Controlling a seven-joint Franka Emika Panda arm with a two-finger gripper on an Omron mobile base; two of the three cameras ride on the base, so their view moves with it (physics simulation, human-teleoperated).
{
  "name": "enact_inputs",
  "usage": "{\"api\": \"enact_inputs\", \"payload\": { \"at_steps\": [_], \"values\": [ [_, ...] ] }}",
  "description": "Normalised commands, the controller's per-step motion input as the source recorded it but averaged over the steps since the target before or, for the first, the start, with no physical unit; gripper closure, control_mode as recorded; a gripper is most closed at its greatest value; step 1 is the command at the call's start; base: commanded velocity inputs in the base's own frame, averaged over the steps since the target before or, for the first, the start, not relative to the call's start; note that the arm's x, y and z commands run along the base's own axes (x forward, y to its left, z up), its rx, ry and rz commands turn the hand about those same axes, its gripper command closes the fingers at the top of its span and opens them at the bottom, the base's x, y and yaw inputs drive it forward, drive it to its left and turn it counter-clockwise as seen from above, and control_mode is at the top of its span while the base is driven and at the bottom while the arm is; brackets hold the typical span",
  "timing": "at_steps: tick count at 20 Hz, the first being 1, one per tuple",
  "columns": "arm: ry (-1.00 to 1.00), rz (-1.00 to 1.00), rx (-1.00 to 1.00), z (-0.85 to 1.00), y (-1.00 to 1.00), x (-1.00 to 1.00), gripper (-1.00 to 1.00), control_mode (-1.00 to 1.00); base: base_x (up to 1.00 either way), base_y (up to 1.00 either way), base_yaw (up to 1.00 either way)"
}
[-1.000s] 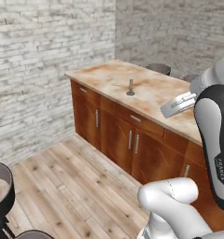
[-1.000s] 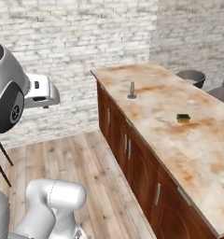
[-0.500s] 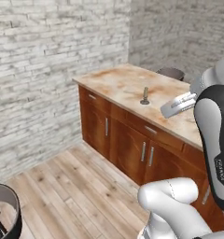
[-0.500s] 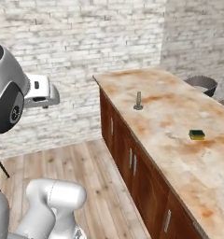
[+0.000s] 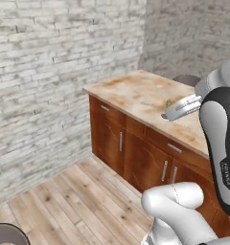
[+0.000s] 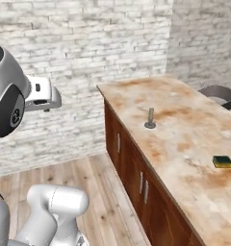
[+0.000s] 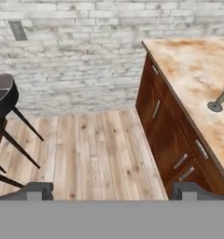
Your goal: Pick the jar and candle from the dining table and place them in the open cabinet. Close the cabinet after placing the objects.
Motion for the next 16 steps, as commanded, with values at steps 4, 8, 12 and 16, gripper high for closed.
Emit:
{"api": "enact_inputs", "payload": {
  "at_steps": [4,8,12,16],
  "values": [
    [0.0,0.0,0.0,0.0,0.0,0.0,-1.0,1.0,0.74,0.12,-0.14],
    [0.0,0.0,0.0,0.0,0.0,0.0,-1.0,1.0,0.65,0.2,-0.31],
    [0.0,0.0,0.0,0.0,0.0,0.0,-1.0,1.0,0.53,0.24,-0.49],
    [0.0,0.0,0.0,0.0,0.0,0.0,-1.0,1.0,0.48,0.23,-0.56]
  ]
}}
